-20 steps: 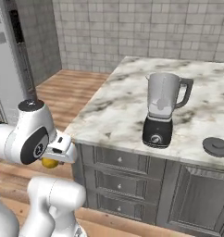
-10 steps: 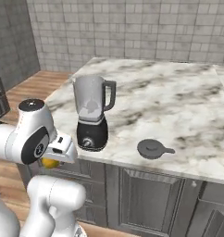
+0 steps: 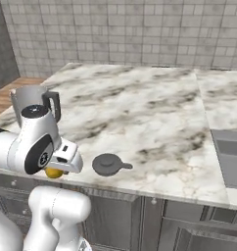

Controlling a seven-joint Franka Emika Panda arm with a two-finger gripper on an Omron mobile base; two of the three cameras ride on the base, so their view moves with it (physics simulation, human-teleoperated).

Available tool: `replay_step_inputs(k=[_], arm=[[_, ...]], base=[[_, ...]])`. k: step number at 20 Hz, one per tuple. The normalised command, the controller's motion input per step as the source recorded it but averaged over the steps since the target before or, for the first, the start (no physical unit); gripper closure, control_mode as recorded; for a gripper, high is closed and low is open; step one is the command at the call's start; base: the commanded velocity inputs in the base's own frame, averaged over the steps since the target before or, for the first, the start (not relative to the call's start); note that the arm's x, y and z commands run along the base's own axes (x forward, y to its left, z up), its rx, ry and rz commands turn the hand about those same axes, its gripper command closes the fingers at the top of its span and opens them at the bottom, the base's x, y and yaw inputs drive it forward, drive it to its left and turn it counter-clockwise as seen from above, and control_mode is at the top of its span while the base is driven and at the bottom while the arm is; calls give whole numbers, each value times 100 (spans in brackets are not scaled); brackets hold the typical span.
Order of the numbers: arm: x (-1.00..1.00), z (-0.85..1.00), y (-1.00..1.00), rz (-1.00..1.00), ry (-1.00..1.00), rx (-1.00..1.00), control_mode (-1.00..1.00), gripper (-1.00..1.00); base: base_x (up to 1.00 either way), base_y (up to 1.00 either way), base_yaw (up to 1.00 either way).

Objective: Grab the garlic and lemon from the fridge, place them in the blender, close the lid, and turn on the blender to create a marinade.

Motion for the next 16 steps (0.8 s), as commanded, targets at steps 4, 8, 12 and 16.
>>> replay_step_inputs(k=[4,8,12,16], arm=[[0,0,0,0,0,0,100,100],[0,0,0,0,0,0,100,100],[0,0,0,0,0,0,100,100],[0,0,0,0,0,0,100,100]], base=[[43,-14,-7],[9,-30,-3],[-11,-49,0],[0,-25,0]])
